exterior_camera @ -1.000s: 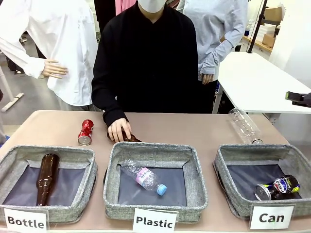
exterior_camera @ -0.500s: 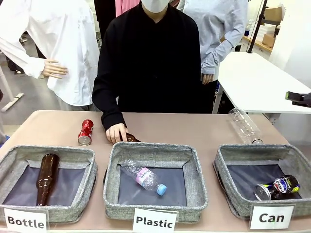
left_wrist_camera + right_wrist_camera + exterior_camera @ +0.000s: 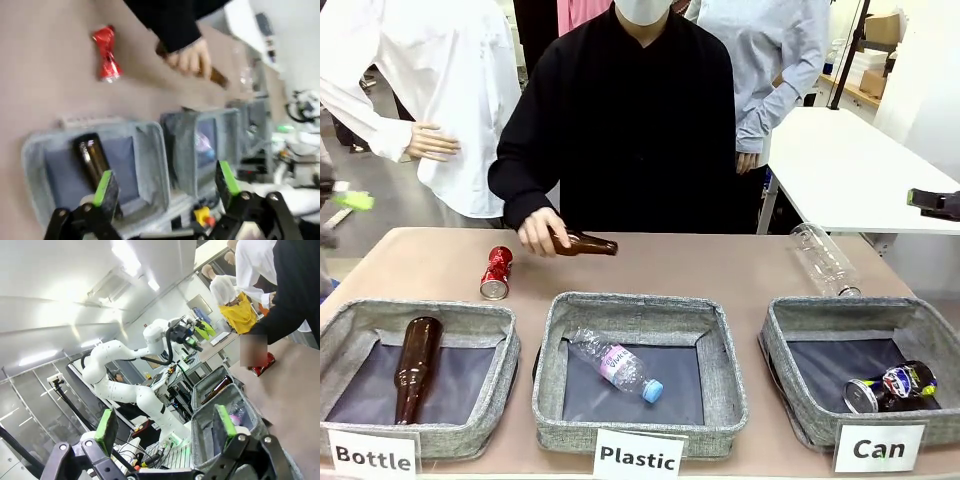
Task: Sort the can waste into the basket.
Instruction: Pick up the can waste from the table and place it in the right Fabric basket.
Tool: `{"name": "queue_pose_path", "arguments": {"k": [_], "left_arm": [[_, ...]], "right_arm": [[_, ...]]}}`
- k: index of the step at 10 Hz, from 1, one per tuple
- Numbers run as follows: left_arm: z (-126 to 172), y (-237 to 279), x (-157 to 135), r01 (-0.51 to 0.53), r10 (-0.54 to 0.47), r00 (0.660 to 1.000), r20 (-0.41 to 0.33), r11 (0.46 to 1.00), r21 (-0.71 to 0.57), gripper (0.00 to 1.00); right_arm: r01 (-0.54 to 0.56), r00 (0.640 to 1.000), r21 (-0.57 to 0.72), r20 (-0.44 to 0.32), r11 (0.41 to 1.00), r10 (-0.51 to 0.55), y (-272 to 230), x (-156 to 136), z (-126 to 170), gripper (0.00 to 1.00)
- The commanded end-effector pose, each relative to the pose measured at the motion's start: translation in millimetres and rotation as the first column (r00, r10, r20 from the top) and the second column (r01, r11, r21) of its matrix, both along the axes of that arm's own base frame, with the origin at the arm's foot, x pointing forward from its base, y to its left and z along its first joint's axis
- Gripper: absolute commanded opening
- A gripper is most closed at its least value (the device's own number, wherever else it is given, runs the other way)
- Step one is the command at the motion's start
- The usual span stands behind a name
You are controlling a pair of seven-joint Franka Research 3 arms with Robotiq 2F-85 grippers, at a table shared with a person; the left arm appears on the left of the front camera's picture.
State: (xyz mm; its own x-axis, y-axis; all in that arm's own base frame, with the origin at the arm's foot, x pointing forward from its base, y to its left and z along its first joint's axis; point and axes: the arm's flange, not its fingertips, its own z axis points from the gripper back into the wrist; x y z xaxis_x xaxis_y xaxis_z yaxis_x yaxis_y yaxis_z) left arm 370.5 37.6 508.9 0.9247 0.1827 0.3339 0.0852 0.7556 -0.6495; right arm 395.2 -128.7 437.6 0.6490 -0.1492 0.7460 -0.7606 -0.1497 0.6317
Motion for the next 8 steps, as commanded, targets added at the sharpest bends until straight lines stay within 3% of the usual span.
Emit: {"name": "queue_pose_path", "arguments": {"k": [1,3,4,6,8], "left_arm": [[-2,19,27,0.036,-0.043,0.993,-0.114,0.997,-0.063,1.0],[30,78,-5,0.006,-0.014,0.999,-0.039,0.984,-0.18,1.0],[46,122,-48,0.012,-0.012,1.0,0.003,0.971,-0.238,1.0],[45,177,-125,0.072,-0.03,0.991,0.127,0.936,-0.344,1.0],[35,201,-156,0.056,0.026,0.981,0.191,0.91,-0.41,1.0]], "right_arm": [[0.001,1.0,-0.018,0.018,1.0,-0.001,0,-1,1,1.0],[0.001,1.0,-0.018,0.018,1.0,-0.001,0,-1,1,1.0],[0.001,1.0,-0.018,0.018,1.0,-0.001,0,-1,1,1.0],[0.001,1.0,-0.018,0.018,1.0,-0.001,0,-1,1,1.0],[0.001,1.0,-0.018,0.018,1.0,-0.001,0,-1,1,1.0]]}}
